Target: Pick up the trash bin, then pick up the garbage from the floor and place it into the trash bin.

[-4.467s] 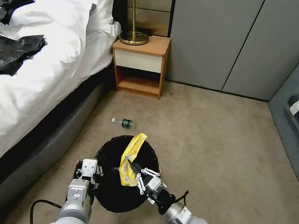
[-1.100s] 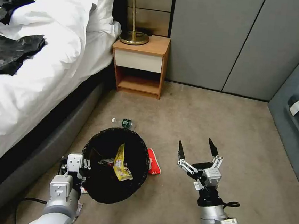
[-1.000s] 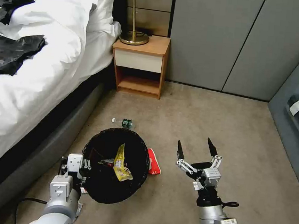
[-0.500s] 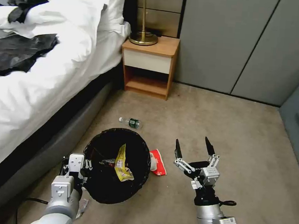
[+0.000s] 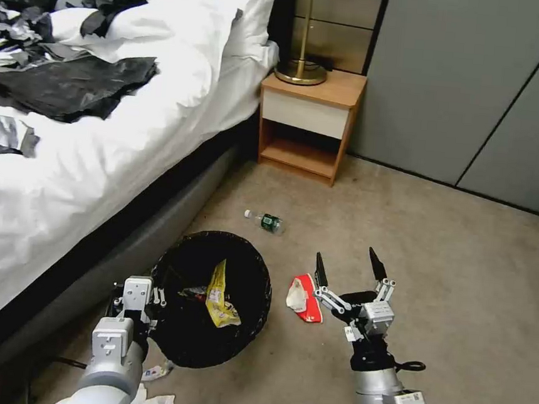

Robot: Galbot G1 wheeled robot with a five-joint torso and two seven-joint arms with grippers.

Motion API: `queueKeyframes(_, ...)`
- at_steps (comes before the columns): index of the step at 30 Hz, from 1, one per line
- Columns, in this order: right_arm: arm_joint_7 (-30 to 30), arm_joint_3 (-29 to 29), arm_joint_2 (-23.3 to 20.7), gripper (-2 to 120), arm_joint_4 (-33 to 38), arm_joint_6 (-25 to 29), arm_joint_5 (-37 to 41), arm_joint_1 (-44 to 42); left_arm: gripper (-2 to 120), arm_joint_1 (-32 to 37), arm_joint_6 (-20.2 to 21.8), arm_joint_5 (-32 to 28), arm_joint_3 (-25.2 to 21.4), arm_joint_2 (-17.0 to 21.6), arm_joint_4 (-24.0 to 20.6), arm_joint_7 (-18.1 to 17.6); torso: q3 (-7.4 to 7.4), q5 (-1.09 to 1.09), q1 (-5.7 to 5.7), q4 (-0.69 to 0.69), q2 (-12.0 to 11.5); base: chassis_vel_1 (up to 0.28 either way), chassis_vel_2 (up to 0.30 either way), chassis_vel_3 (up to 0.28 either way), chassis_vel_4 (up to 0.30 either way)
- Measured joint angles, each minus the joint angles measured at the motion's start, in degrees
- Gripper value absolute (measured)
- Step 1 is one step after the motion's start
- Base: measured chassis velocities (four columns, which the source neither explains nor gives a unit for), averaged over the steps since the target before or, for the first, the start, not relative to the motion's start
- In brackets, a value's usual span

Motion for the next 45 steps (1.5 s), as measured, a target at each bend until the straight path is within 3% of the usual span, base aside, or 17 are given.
queueKeyframes(3,0.1,0.2,-0.4,100,-1.9,-1.1,-0.7,1.8,0,0.1,-0.1,0.4,0.2,-0.1,-0.1,0.0,0.00,0.00,0.00,0.00,0.0,0.000,0.000,0.000,0.000)
queueKeyframes(6,-0.6,0.8,-1.2,100,-5.3,-6.8,-0.4,5.4,0,0.3,-0.2,0.9,0.5,-0.1,-0.2,0.0,0.00,0.00,0.00,0.01,0.0,0.000,0.000,0.000,0.000)
queueKeyframes(13,-2.3,0.7,-2.0,100,-13.1,-13.5,1.4,12.3,0,0.6,-0.3,1.4,0.7,-0.2,-0.4,0.1,0.00,0.00,0.00,0.01,0.0,0.000,0.000,0.000,0.000)
queueKeyframes(15,-5.1,0.4,-2.0,100,-19.4,-15.5,1.2,16.6,0,0.6,-0.3,1.4,0.7,-0.3,-0.4,0.2,0.00,-0.01,0.00,0.01,0.0,0.000,0.000,0.000,0.000)
queueKeyframes(17,-5.7,0.3,-1.8,100,-21.4,-15.7,0.8,17.7,0,0.6,-0.4,1.4,0.8,-0.3,-0.4,0.2,0.00,0.00,0.00,0.02,0.0,0.000,0.000,0.000,0.000)
queueKeyframes(19,-7.2,-0.9,-1.4,100,-29.4,-16.6,-0.2,22.0,0,0.8,-0.5,1.4,0.8,-0.4,-0.4,0.2,0.01,0.01,0.00,0.00,0.0,0.000,0.000,0.000,0.000)
queueKeyframes(23,-9.8,-1.3,-0.8,100,-40.5,-16.4,-1.7,29.0,0,1.0,-0.4,1.3,0.8,-0.5,-0.4,0.2,0.01,0.00,0.00,0.02,0.0,0.000,0.000,0.000,0.000)
queueKeyframes(34,-12.2,-1.6,1.0,100,-60.5,-13.2,-4.3,38.3,0,1.1,-0.3,2.0,1.3,-0.9,1.5,0.3,0.01,0.00,0.01,0.01,0.0,0.000,0.000,0.000,0.000)
queueKeyframes(36,-12.2,-1.4,2.5,100,-67.0,-12.5,-5.3,41.4,0,1.1,-0.3,2.3,1.2,-1.0,2.0,0.3,0.00,0.00,0.00,0.02,0.0,0.000,0.000,0.000,0.000)
queueKeyframes(45,-13.0,-0.9,3.7,100,-74.7,-12.7,-4.7,45.2,0,1.4,-0.2,2.3,0.6,-1.0,2.1,0.3,0.00,-0.01,0.01,0.00,0.0,0.000,0.000,0.000,0.000)
